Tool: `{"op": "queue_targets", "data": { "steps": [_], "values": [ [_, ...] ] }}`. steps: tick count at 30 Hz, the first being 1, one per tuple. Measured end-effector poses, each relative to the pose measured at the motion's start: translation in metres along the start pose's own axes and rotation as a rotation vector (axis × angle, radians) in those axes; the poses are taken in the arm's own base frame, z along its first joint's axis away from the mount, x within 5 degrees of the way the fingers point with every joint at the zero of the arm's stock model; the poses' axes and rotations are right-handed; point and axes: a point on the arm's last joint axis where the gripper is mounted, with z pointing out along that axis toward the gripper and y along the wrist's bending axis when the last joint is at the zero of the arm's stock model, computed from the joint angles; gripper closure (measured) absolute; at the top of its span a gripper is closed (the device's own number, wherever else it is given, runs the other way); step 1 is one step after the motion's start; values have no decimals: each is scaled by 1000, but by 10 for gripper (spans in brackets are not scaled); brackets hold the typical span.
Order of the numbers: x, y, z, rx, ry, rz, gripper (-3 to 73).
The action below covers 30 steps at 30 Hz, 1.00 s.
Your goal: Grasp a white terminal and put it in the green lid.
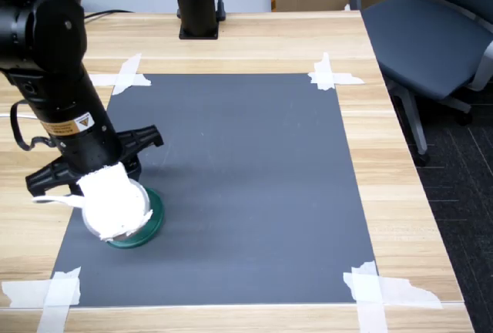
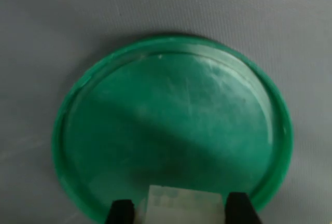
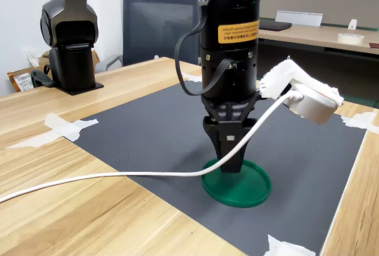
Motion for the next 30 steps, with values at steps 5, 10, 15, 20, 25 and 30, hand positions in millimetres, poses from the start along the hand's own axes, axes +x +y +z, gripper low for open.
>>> {"op": "queue_targets", "data": {
  "steps": [5,10,15,20,25,30],
  "values": [
    [0,0,4,-4,3,-7,392],
    [-1,0,5,-8,-1,-5,330],
    [-1,0,5,-14,-6,2,219],
    [-3,0,-1,-5,-30,11,199],
    [-9,5,-42,28,-162,47,201],
    [-8,13,-104,103,-306,58,265]
  ]
}}
